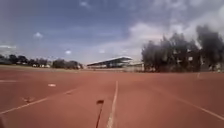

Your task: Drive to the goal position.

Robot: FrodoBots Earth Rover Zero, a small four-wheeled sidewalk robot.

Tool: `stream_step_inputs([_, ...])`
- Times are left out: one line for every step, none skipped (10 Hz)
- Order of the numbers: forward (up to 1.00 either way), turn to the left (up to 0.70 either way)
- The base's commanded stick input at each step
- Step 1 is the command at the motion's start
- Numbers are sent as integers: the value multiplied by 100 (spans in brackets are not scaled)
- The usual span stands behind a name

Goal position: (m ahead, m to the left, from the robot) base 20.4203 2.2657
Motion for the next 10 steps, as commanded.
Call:
stream_step_inputs([70,-35])
stream_step_inputs([70,-35])
stream_step_inputs([70,-23])
stream_step_inputs([70,-1])
stream_step_inputs([70,0])
stream_step_inputs([70,0])
stream_step_inputs([70,0])
stream_step_inputs([70,0])
stream_step_inputs([70,0])
stream_step_inputs([70,0])
